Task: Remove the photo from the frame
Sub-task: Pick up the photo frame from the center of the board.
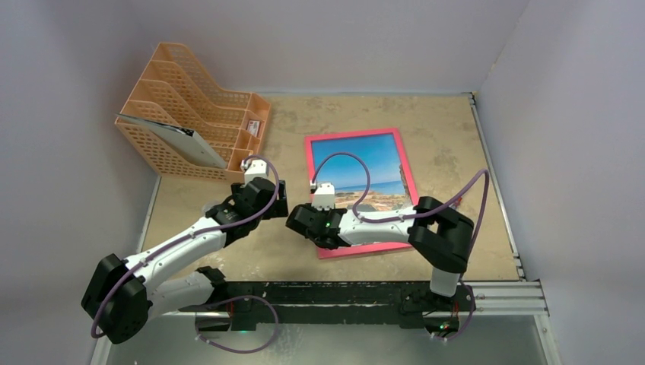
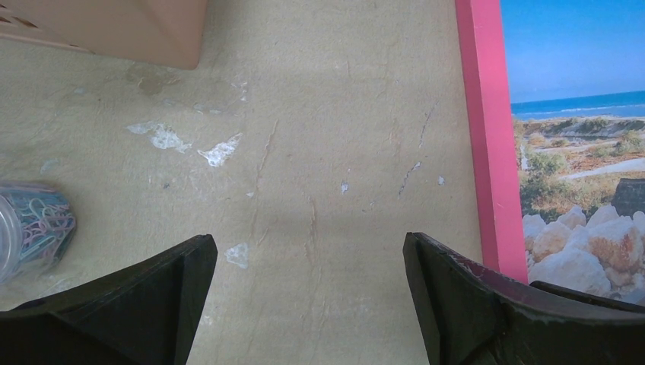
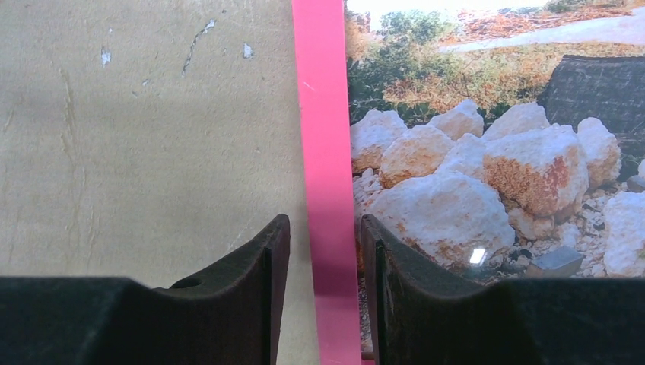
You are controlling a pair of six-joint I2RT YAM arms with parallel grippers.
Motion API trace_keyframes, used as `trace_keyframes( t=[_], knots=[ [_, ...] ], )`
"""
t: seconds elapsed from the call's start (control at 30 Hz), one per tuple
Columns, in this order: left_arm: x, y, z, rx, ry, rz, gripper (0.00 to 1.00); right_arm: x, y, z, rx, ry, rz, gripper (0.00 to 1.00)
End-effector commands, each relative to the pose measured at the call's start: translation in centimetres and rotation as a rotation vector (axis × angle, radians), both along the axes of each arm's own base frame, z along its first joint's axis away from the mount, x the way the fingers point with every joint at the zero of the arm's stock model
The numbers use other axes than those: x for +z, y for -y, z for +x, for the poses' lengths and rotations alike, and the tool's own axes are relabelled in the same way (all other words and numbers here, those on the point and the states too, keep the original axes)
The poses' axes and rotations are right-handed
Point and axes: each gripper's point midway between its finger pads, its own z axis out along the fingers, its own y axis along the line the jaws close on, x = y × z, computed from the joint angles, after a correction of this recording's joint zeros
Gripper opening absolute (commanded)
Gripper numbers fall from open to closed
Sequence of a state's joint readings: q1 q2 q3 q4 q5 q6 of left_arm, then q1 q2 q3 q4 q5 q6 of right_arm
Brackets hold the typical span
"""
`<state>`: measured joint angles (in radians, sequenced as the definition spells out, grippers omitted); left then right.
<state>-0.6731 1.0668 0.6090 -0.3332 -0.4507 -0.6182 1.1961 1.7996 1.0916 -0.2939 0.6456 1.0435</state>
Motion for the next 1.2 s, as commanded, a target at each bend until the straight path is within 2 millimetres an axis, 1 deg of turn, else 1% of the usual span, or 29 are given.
trace_keyframes(
  t=[0.0,0.1,0.17,0.23,0.3,0.37,0.43,0.63,0.73,0.8,0.87,0.93,1.0,1.03,1.17],
  knots=[
    [1.0,-0.1,0.8,0.034,0.030,-0.015,0.99,0.7,-0.3,0.6,-0.006,0.040,-0.025,0.42],
    [1.0,-0.2,0.8,0.036,0.030,-0.016,0.99,0.5,-0.2,0.6,-0.009,0.039,-0.036,0.41],
    [1.0,-0.2,0.8,0.036,0.029,-0.017,0.99,0.5,-0.2,0.6,-0.009,0.040,-0.044,0.37],
    [0.9,-0.2,0.8,0.038,0.028,-0.015,0.99,0.4,-0.2,0.6,-0.009,0.041,-0.049,0.36],
    [0.9,-0.2,0.8,0.036,0.027,-0.016,0.99,0.4,-0.2,0.6,-0.009,0.042,-0.053,0.31],
    [0.9,-0.2,0.8,0.037,0.029,-0.017,0.99,0.4,-0.2,0.6,-0.010,0.041,-0.055,0.31],
    [0.9,-0.2,0.8,0.037,0.028,-0.018,0.99,0.3,-0.1,0.6,-0.012,0.040,-0.060,0.35],
    [0.9,-0.2,0.9,0.039,0.027,-0.020,0.99,0.1,-0.2,0.5,-0.009,0.038,-0.070,0.34],
    [0.8,-0.2,0.8,0.038,0.024,-0.021,0.99,0.1,-0.3,0.5,-0.009,0.039,-0.070,0.27],
    [0.8,-0.2,0.8,0.040,0.024,-0.023,0.99,0.3,-0.4,0.4,-0.010,0.041,-0.063,0.23],
    [0.7,-0.2,0.8,0.039,0.022,-0.024,0.99,0.5,-0.5,0.3,-0.009,0.036,-0.046,0.17],
    [0.6,0.0,0.8,0.034,0.018,-0.031,0.99,1.0,-0.9,0.1,0.001,0.034,-0.009,0.14],
    [0.6,0.3,0.8,0.026,0.018,-0.047,0.99,1.8,-1.5,-0.1,0.014,0.033,0.052,0.12],
    [0.6,0.5,0.8,0.018,0.016,-0.055,0.99,1.8,-1.5,-0.2,0.021,0.031,0.060,0.12],
    [0.7,1.8,0.9,-0.020,0.012,-0.117,0.99,3.1,-2.0,-0.6,0.038,0.041,0.160,0.09]
  ],
)
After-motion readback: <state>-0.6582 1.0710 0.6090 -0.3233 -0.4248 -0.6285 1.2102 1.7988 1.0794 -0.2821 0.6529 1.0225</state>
